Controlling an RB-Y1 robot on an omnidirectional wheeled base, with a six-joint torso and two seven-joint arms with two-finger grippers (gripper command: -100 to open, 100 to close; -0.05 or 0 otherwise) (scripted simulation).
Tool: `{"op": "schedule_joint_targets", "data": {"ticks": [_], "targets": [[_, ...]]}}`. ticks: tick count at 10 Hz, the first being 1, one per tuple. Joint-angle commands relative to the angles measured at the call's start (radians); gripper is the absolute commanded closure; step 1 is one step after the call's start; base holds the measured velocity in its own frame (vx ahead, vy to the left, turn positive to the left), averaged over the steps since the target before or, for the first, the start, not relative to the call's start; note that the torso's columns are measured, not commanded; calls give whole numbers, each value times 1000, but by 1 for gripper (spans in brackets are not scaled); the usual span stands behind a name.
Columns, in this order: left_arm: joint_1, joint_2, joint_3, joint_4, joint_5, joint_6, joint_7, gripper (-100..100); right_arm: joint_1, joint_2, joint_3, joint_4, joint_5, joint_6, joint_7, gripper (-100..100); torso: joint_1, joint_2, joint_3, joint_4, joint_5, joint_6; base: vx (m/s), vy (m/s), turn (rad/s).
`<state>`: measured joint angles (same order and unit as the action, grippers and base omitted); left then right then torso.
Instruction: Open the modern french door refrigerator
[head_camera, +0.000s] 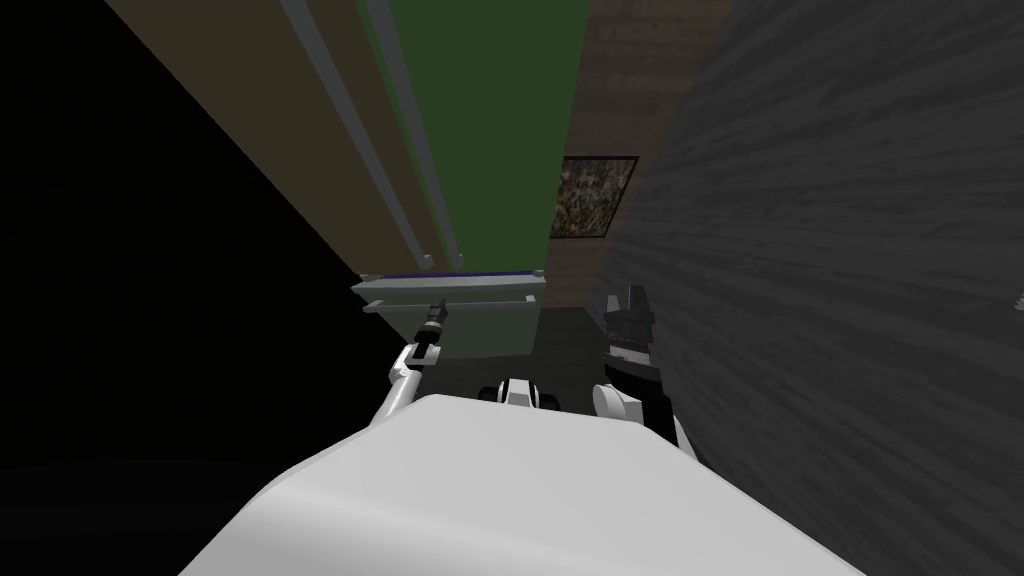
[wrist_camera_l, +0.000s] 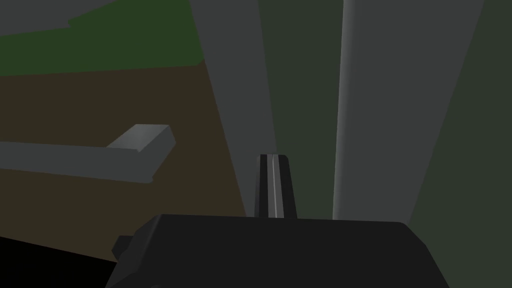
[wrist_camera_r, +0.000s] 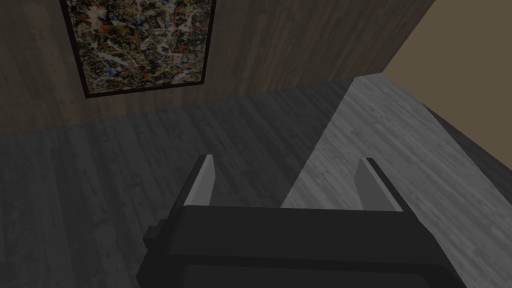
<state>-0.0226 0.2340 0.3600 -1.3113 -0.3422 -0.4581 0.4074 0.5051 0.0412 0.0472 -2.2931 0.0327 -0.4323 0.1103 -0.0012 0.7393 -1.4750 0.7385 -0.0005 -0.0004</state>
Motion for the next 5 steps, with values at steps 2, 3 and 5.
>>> {"op": "schedule_joint_targets", "data": {"ticks": [2,3,5], "targets": [[-69,30,113,103,-87,-33,93,100,0,0,0,0,0,0,0,0,1,-2,-1,-1,1,0,-126,-79,-198],[-69,30,146,103,-87,-33,104,100,0,0,0,0,0,0,0,0,1,-1,-1,-1,1,1,-114,-66,-120],[-69,30,147,103,-87,-33,104,100,0,0,0,0,0,0,0,0,4,-5,-3,-1,1,0,-24,-18,34]]}}
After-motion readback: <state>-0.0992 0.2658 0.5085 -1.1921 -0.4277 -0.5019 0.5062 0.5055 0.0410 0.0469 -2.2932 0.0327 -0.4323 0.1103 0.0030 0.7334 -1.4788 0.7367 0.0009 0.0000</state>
